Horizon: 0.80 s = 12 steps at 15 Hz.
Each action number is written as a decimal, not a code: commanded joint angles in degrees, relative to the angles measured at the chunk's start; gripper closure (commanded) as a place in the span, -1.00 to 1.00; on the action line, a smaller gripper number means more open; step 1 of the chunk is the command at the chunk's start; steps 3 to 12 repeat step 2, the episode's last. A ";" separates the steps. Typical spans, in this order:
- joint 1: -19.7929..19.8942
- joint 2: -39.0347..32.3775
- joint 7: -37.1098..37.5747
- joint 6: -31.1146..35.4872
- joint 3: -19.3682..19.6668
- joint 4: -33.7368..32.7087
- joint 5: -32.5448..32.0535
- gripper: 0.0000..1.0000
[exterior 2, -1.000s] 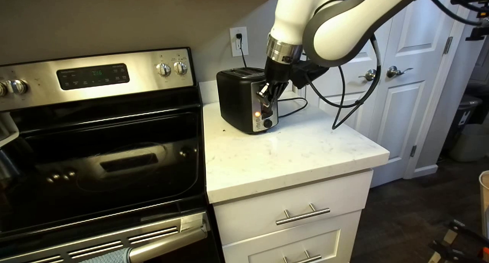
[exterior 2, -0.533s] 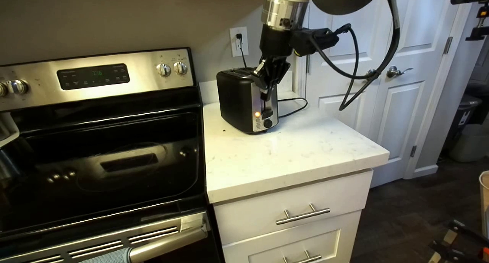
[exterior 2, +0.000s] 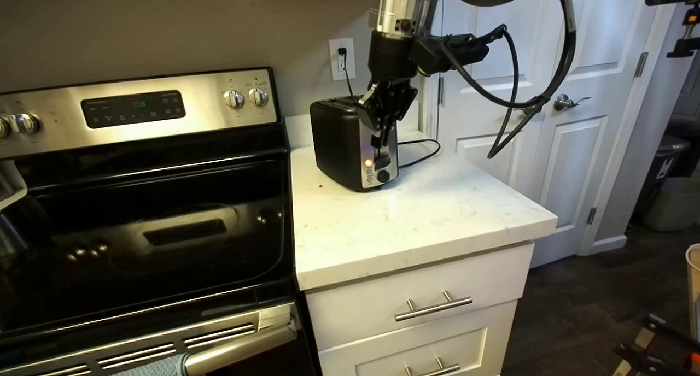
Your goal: Push the lever of the toaster down
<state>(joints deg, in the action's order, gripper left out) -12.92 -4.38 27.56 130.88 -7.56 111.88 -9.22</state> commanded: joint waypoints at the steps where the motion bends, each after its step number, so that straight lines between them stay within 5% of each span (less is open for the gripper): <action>1: 0.47 -0.01 -0.02 -0.18 -0.52 -0.14 0.00 0.58; 12: 0.47 -0.01 -0.02 -0.18 -0.52 -0.14 0.00 0.49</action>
